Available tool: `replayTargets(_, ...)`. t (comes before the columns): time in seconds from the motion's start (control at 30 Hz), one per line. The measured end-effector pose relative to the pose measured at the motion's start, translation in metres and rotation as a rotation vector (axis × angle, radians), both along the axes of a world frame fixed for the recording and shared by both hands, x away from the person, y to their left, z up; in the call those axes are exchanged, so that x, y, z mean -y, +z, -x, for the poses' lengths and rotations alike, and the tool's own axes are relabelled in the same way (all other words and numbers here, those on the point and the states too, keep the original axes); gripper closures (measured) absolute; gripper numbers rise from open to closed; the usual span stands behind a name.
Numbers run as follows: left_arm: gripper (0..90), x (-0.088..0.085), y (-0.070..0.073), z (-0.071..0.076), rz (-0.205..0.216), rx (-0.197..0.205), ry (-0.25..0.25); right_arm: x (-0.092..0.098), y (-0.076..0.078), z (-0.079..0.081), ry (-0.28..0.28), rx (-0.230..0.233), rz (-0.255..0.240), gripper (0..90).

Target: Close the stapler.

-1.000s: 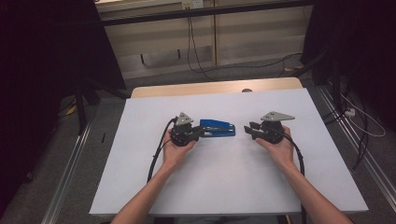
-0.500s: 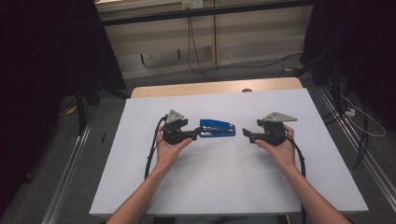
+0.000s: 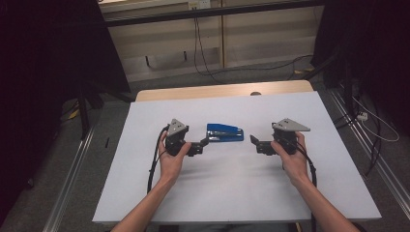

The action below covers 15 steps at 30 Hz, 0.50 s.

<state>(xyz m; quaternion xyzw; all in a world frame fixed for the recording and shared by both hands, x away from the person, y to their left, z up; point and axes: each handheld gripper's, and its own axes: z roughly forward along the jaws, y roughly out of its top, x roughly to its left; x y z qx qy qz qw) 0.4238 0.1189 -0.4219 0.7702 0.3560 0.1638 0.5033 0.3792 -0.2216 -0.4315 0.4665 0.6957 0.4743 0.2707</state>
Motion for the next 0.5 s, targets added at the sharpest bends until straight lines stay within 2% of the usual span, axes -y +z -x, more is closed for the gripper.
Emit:
replayTargets(0.03, 4.2, 0.001, 0.0, 0.002, -0.007, 0.008, 0.012, -0.001, 0.0, 0.001, 0.001, 0.001, -0.004, 2.6)
replayTargets(0.07, 4.4, 0.0, 0.001, 0.004, -0.032, 0.015, 0.011, -0.001, 0.0, 0.002, 0.008, -0.006, -0.022, 2.8)
replayTargets(0.1, 4.7, 0.0, 0.001, 0.005, -0.038, 0.018, 0.013, -0.002, 0.0, 0.003, 0.014, -0.016, -0.044, 3.2)
replayTargets(0.13, 4.9, -0.001, 0.002, 0.006, -0.048, 0.02, 0.006, -0.002, 0.0, 0.004, 0.021, -0.012, -0.045, 3.2)
replayTargets(0.23, 5.8, -0.003, 0.003, 0.01, -0.042, 0.01, -0.014, -0.005, 0.003, 0.007, -0.001, 0.025, -0.019, 3.2)
replayTargets(0.37, 5.6, -0.008, 0.006, 0.015, -0.061, 0.013, -0.022, -0.002, 0.005, 0.013, -0.02, 0.039, 0.006, 3.2)
replayTargets(0.5, 5.6, -0.015, 0.008, 0.02, -0.05, 0.019, -0.009, 0.005, 0.003, 0.021, -0.043, 0.037, 0.01, 3.0)
